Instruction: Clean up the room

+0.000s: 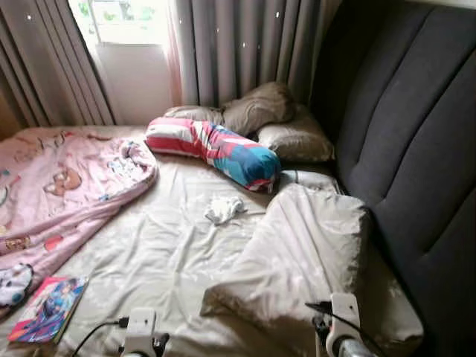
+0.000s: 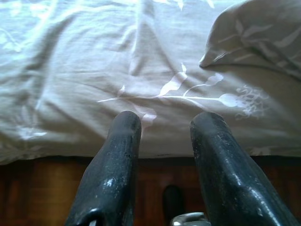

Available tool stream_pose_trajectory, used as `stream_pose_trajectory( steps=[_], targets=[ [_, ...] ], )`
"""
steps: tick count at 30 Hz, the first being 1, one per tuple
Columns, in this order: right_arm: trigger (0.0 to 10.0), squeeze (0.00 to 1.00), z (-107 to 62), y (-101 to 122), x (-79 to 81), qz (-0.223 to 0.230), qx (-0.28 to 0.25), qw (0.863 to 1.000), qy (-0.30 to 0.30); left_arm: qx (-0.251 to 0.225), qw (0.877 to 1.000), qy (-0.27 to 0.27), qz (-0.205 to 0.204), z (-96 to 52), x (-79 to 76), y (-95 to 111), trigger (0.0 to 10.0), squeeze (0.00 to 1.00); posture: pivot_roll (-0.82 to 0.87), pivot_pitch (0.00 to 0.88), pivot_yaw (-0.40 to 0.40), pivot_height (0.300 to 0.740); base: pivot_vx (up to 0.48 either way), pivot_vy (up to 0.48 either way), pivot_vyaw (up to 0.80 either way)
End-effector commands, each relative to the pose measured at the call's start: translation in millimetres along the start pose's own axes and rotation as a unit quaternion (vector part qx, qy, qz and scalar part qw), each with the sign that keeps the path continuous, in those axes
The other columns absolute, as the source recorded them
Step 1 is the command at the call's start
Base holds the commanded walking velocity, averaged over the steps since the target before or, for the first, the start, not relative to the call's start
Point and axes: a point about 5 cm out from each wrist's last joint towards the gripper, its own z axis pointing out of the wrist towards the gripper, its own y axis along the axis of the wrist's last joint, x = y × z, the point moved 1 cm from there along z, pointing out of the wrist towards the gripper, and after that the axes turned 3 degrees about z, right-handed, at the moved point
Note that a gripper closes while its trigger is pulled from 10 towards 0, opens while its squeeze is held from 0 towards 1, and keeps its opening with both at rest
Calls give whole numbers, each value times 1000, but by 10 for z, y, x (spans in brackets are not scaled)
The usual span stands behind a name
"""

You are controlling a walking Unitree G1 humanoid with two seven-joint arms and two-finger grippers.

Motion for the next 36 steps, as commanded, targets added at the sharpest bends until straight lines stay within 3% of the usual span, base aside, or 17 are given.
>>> stream_pose_trajectory(
  steps=[1, 5, 18, 36],
  targets=[
    [10000, 0, -5, 18, -47, 1, -9, 1000, -7, 7, 1000, -3, 3, -6, -24, -38, 10000, 0, -45, 18, 13, 726, 0, 0, 0],
    [10000, 0, -7, 61, -72, -25, -28, 999, -25, 14, 1000, 0, 4, -15, -5, -71, 10000, 0, -44, 18, 12, 726, 0, 0, 0],
    [10000, 0, -10, 60, -22, -1, -35, 999, 9, 52, 999, 8, 9, -97, 32, -324, 10000, 0, -50, 13, 13, 726, 0, 0, 0],
    [10000, 0, -22, 80, -26, 4, -57, 998, 5, 51, 999, 5, 9, -91, 14, -313, 10000, 0, -54, 0, 18, 726, 0, 0, 0]
  ],
)
